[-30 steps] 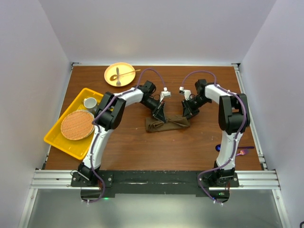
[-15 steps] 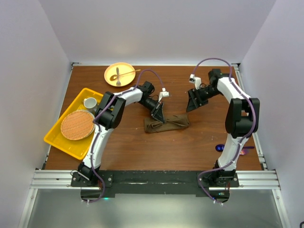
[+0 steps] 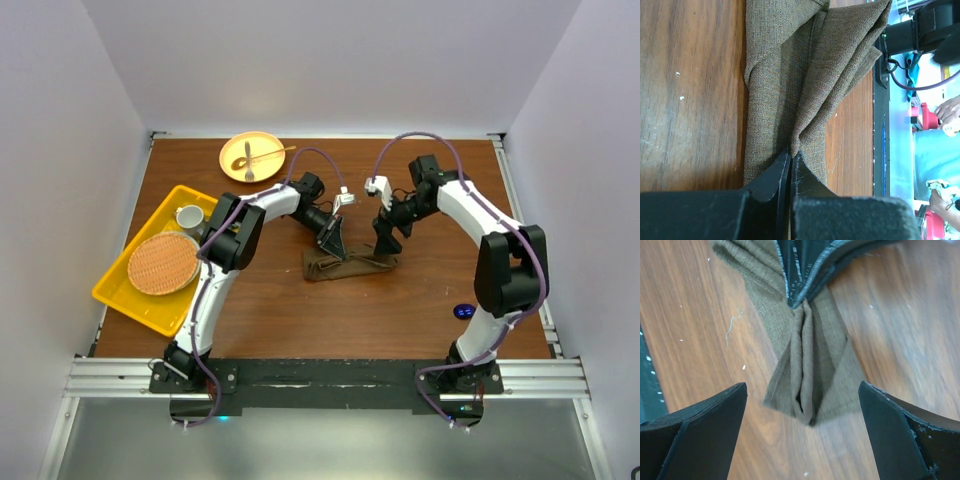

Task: Fold the napkin into a case and place the utensils inside
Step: Fold the 2/3-rectangle-folded napkin at the center of the board.

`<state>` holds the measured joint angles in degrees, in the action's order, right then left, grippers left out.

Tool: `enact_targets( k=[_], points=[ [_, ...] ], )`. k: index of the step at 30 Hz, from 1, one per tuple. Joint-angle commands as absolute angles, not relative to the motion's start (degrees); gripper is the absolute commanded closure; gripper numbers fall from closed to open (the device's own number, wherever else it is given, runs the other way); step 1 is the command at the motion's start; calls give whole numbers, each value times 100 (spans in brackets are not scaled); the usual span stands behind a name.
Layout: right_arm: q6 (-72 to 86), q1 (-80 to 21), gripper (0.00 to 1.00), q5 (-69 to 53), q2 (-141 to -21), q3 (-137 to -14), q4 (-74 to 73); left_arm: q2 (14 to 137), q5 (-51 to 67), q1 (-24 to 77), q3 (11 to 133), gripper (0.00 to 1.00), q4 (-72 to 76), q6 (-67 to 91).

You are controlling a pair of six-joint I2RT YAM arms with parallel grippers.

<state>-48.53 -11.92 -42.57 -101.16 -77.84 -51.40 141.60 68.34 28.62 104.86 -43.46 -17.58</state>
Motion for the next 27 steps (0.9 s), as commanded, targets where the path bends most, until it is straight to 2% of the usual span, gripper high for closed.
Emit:
enact_targets(
  k=[1,6,13,16,17,18,20,21,22,25,26,27],
  points=[
    [-5422,-1432,2,-4096,-9880,-7367,-4422,14405,6328,2830,10512,100,-4500,-1969],
    [-5493,-1915,2,-3648,-9853,-6997,-4026,14414,6319,2830,10512,100,-4500,-1951],
    [-5098,-1995,2,-2883,-9879,-6680,-3226,14396,6320,2830,10450,100,-4535,-2048],
    [-4975,-1995,9,-2760,-9958,-6767,-3173,14405,6311,2830,10459,100,-4597,-2127],
    [-4975,-1986,13,-2768,-10028,-6820,-3242,14397,6319,2830,10468,100,-4605,-2170],
    [-4975,-1995,25,-2786,-10159,-6881,-3313,14388,6311,2830,10468,100,-4623,-2171],
    [-4975,-1986,39,-2786,-10283,-7031,-3480,14379,6319,2813,10494,100,-4641,-2206],
    [-4975,-1986,55,-2795,-10379,-7057,-3515,14370,6328,2813,10494,100,-4641,-2206],
    [-4975,-1978,62,-2812,-10415,-7136,-3620,14353,6354,2786,10494,100,-4649,-2206],
    [-4975,-1978,82,-2874,-10572,-7285,-3848,14282,6503,2725,10494,100,-4632,-2224],
    [-4966,-1969,85,-2909,-10617,-7330,-3928,14204,6565,2707,10494,100,-4641,-2258],
    [-4940,-1951,87,-2927,-10661,-7391,-3990,14134,6635,2681,10459,94,-4580,-2285]
  ],
)
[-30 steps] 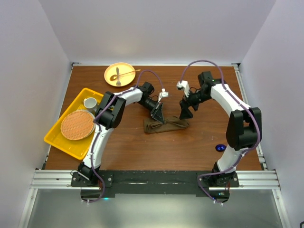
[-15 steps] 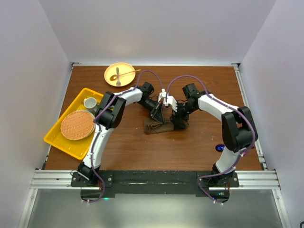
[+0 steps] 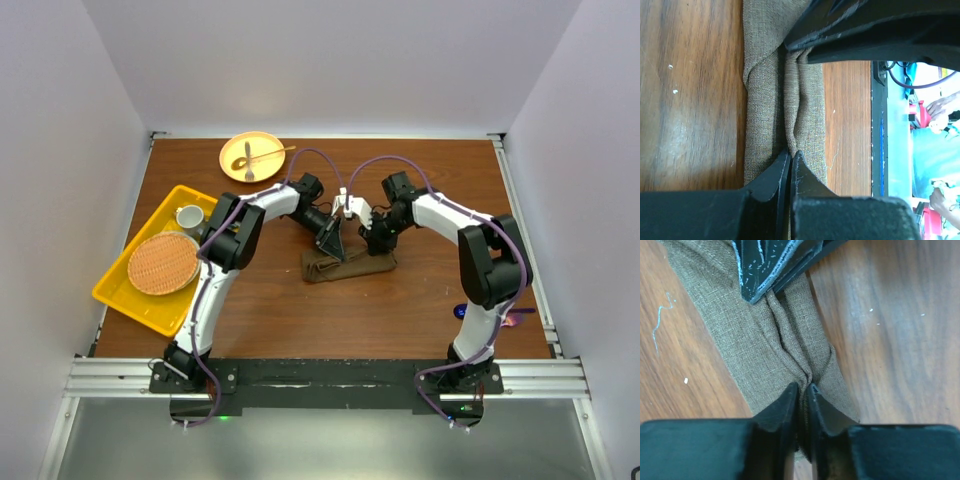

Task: Fold the napkin into a case and place the utensils inside
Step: Fold the 2/3-rectangle-folded napkin at the center of the board.

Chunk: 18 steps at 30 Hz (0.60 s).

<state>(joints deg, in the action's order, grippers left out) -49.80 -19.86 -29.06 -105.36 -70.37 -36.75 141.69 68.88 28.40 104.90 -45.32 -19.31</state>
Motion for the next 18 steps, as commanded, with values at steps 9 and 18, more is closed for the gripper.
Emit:
enact_targets(
  k=[9,18],
  points=[
    [-4720,-1767,89,-3032,-11206,-7681,-4491,11814,6541,2005,8053,55,-236,490],
    [-4553,-1573,90,-3322,-11530,-7962,-4763,10661,5837,1898,7128,39,-615,-702]
  ],
)
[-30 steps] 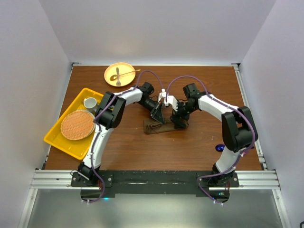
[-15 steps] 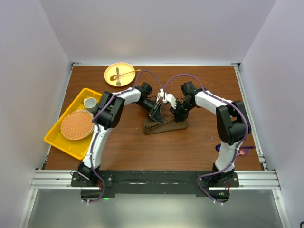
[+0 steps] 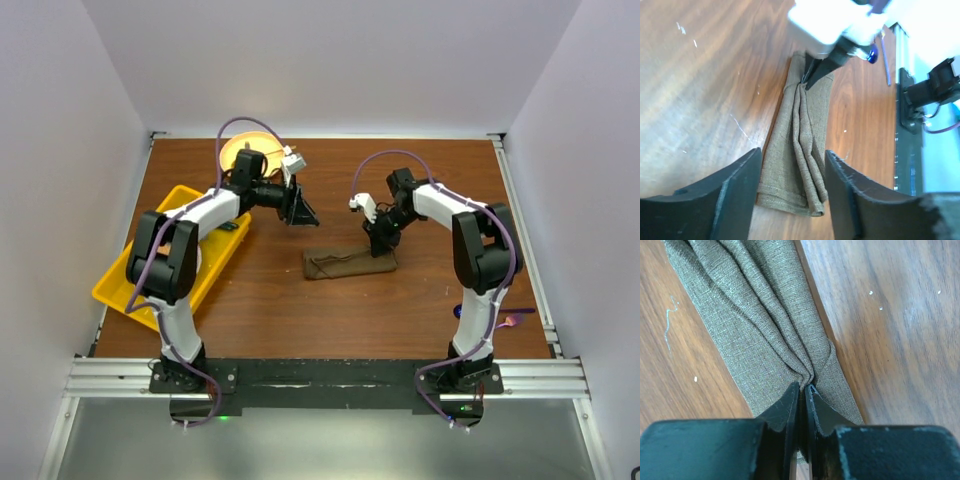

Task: Fold the napkin into a case and place the utensils inside
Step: Fold the 2/3-rectangle-folded napkin at the center of the board.

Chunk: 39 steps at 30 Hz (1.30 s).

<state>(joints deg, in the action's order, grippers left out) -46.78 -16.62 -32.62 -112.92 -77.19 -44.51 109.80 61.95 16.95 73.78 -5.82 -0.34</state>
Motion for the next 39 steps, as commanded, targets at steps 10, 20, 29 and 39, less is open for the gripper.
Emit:
enact_targets(
  k=[10,20,29,39],
  points=[
    [-4377,-1450,90,-3577,-11874,-8314,-5106,10679,4764,2742,7093,33,-1169,-2371],
    [-4377,-1398,91,-3639,-12050,-8437,-5282,11179,4096,3296,7312,34,-1792,-3172],
    [-4702,-1283,100,-4016,-11822,-8324,-5484,11048,4087,3375,7304,68,-2144,-3577],
    [-5106,-1222,100,-4342,-11461,-8174,-5722,10643,4473,3393,7399,68,-2285,-3384]
  ],
)
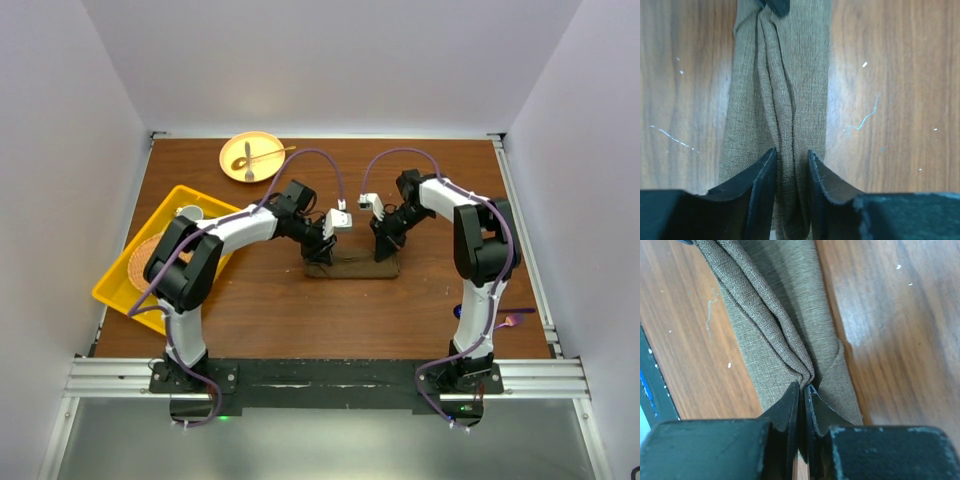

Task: Fold the napkin into a case and place the utensils inside
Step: Fold the 2/3-rectangle-folded napkin at the center of the board.

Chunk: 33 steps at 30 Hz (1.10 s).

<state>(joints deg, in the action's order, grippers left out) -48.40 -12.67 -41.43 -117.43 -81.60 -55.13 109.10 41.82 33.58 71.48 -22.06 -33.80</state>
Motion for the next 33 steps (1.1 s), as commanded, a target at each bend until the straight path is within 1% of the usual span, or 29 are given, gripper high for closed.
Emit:
enact_targets(
  k=[1,2,3,5,6,8,9,11,18,23,26,29,33],
  points=[
    [-5098,-1222,100,-4333,-11478,-8183,-5722,10704,4474,3393,7461,69,-2311,-3366],
    [-5098,-1187,100,-4324,-11539,-8200,-5713,10749,4482,3384,7523,71,-2390,-3366],
    [-5037,-1178,100,-4307,-11584,-8244,-5695,10801,4482,3392,7593,76,-2443,-3358],
    [-4975,-1099,100,-4307,-11662,-8323,-5695,10959,4491,3384,7787,82,-2557,-3323],
    [-4922,-1090,100,-4289,-11724,-8384,-5713,11012,4491,3349,7822,88,-2558,-3279],
    [-4887,-1063,100,-4289,-11812,-8507,-5739,11179,4544,3235,7901,93,-2453,-3033],
    [-4843,-1055,100,-4289,-11908,-8543,-5774,11241,4587,3191,7936,97,-2400,-2823],
    [-4851,-1046,100,-4271,-12005,-8665,-5862,11478,4588,3042,7972,100,-2233,-2646],
    [-4501,-1055,100,-4122,-12489,-8956,-5915,12488,4693,2646,8297,100,-1767,-1320],
    [-4245,-1055,100,-3955,-12700,-9062,-5941,12788,4632,2601,8306,100,-2056,-1292],
    [-4297,-1055,100,-3876,-12692,-8948,-6029,12666,4702,2602,8166,100,-2276,-1388],
    [-4359,-1081,100,-3894,-12482,-8676,-5968,12297,4816,2636,7771,100,-2548,-1678],
    [-4377,-1326,100,-4095,-12253,-8368,-5880,11473,5053,2681,6885,100,-2637,-1916]
  ],
)
